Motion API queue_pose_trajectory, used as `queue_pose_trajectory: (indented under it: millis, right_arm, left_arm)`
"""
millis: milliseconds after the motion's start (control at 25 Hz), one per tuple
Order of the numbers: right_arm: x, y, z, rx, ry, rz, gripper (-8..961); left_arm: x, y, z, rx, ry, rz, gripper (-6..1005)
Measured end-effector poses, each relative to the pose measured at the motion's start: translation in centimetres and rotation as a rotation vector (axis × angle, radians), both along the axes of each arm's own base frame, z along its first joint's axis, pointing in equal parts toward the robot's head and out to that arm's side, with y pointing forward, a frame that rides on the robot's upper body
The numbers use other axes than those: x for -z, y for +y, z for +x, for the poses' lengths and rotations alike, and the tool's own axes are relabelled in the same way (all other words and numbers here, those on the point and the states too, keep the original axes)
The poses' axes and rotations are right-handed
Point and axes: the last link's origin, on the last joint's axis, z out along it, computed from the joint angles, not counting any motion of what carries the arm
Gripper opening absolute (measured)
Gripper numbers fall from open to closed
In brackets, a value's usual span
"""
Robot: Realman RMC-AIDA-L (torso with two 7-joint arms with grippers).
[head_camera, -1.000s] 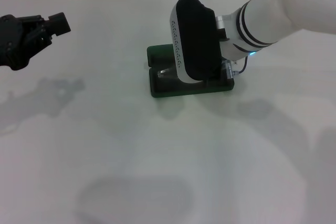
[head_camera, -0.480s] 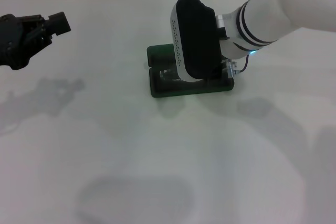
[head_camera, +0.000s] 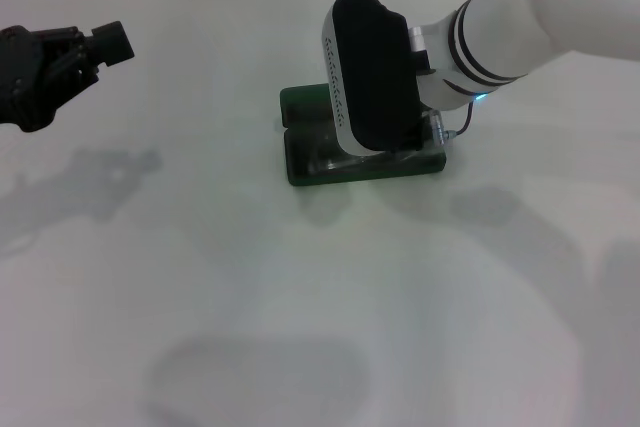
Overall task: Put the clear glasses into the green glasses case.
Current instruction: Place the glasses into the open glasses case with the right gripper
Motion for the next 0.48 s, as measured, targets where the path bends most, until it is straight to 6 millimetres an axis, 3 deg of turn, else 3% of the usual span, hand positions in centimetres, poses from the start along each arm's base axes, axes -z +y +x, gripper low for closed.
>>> queue_pose_trajectory:
  millis: [480]
  right_arm:
    - [-0.3, -1.5, -0.4, 0.014, 0.023, -0.025, 109]
  left_arm:
    - [0.0, -0.2, -0.2, -0.009, -0.003, 0.003, 49]
